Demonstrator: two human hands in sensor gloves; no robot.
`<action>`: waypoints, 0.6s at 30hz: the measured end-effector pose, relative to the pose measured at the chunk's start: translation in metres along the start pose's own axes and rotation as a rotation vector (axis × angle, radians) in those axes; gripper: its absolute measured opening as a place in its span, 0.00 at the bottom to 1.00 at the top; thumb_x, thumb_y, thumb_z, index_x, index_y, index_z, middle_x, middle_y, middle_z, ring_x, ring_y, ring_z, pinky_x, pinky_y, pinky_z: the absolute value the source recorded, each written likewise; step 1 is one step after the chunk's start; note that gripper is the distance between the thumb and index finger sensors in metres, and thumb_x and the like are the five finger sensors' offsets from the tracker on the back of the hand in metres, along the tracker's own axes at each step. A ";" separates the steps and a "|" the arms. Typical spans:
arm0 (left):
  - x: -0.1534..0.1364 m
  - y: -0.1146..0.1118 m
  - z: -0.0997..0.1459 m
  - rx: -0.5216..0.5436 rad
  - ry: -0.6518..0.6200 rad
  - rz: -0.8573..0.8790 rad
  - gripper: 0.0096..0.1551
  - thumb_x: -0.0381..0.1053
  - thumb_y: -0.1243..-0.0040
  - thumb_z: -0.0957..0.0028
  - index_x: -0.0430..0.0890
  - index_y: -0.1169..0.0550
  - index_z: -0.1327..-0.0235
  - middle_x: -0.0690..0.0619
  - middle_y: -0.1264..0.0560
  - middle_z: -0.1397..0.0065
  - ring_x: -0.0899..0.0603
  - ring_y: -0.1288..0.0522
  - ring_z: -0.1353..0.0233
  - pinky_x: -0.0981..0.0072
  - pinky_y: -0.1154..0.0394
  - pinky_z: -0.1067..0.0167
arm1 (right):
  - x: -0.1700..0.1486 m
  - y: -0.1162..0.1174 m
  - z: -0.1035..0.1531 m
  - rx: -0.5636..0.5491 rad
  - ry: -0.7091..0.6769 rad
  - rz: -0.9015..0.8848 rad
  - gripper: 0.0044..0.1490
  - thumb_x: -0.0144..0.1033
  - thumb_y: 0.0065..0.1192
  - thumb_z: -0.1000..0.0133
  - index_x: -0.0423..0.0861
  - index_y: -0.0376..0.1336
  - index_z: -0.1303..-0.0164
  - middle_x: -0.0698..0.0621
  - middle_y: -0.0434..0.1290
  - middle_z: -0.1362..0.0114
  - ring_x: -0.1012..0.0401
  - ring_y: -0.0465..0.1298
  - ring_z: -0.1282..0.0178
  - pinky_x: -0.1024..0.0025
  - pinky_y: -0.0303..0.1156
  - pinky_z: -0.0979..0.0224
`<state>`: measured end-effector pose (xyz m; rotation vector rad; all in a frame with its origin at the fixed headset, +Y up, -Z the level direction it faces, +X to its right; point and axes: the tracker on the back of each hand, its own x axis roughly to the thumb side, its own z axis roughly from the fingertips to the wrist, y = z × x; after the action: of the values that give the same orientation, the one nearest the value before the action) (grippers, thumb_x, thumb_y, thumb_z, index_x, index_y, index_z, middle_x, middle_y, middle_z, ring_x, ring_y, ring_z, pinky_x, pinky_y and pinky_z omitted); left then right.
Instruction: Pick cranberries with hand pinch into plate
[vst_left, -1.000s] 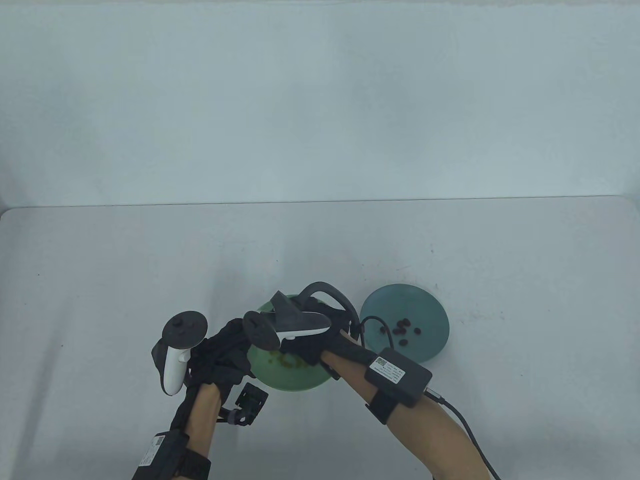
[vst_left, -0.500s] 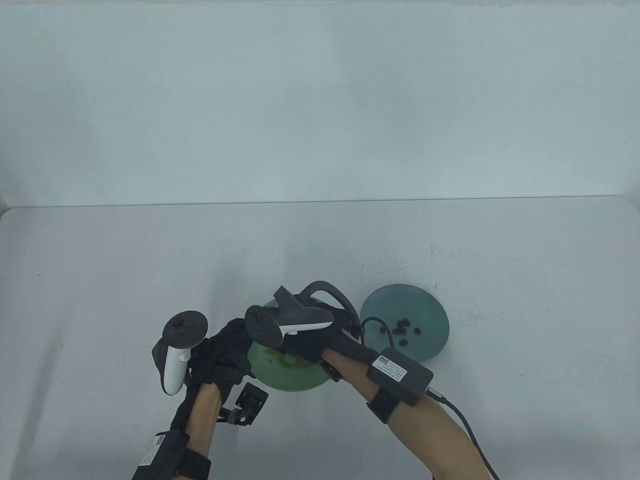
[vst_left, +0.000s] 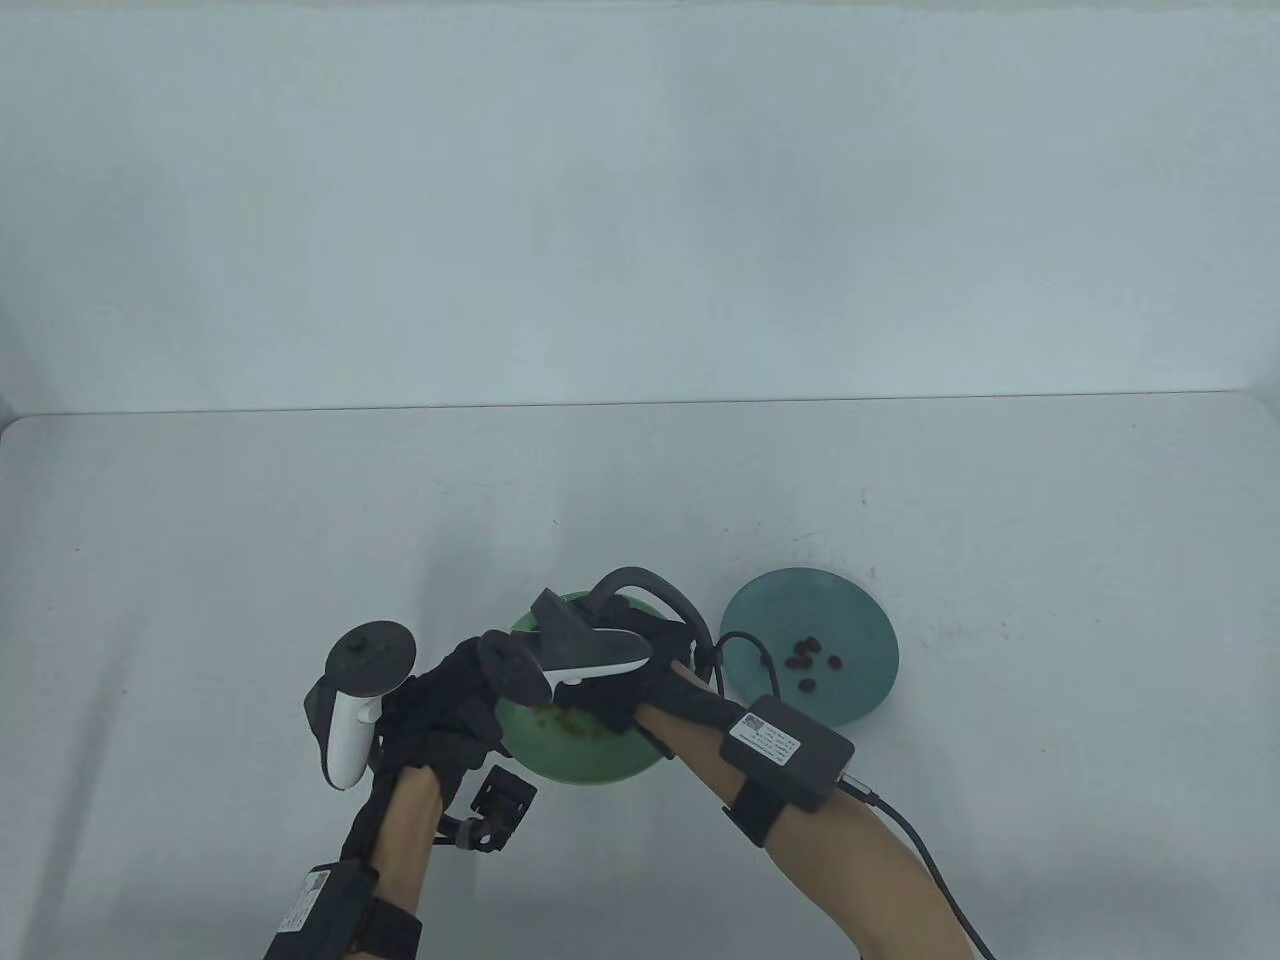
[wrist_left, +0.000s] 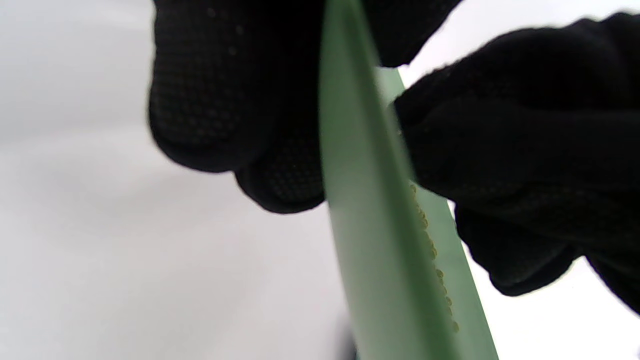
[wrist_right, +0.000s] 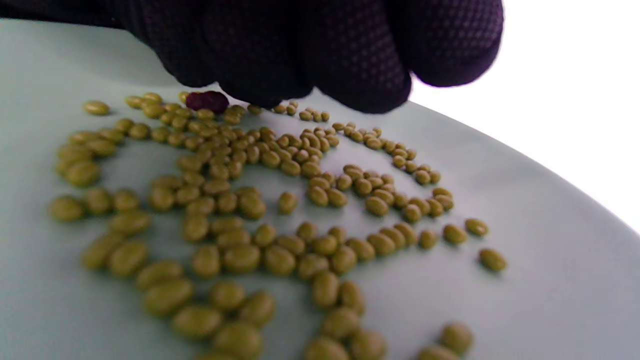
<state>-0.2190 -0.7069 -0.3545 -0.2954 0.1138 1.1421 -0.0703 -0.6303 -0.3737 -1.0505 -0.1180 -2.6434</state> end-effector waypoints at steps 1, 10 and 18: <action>0.000 0.000 0.000 0.000 0.000 0.000 0.26 0.44 0.48 0.36 0.34 0.31 0.29 0.41 0.19 0.43 0.45 0.10 0.58 0.66 0.12 0.59 | 0.000 0.000 0.000 0.001 0.000 0.001 0.28 0.53 0.61 0.43 0.52 0.71 0.37 0.63 0.79 0.60 0.67 0.81 0.61 0.64 0.80 0.47; 0.001 0.000 -0.001 -0.005 -0.007 -0.027 0.26 0.44 0.48 0.36 0.33 0.31 0.29 0.40 0.19 0.43 0.44 0.10 0.58 0.65 0.12 0.60 | 0.002 0.003 0.001 0.013 -0.009 0.019 0.29 0.53 0.61 0.43 0.51 0.70 0.36 0.64 0.79 0.61 0.67 0.81 0.62 0.65 0.81 0.47; 0.000 0.001 -0.001 -0.002 -0.004 -0.008 0.26 0.44 0.48 0.36 0.33 0.30 0.29 0.40 0.19 0.43 0.44 0.10 0.58 0.65 0.12 0.60 | 0.009 0.003 0.003 -0.012 -0.031 0.062 0.29 0.52 0.61 0.43 0.50 0.70 0.35 0.63 0.79 0.62 0.67 0.81 0.62 0.65 0.81 0.47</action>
<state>-0.2200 -0.7068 -0.3554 -0.2946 0.1077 1.1346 -0.0733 -0.6344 -0.3654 -1.0813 -0.0747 -2.5766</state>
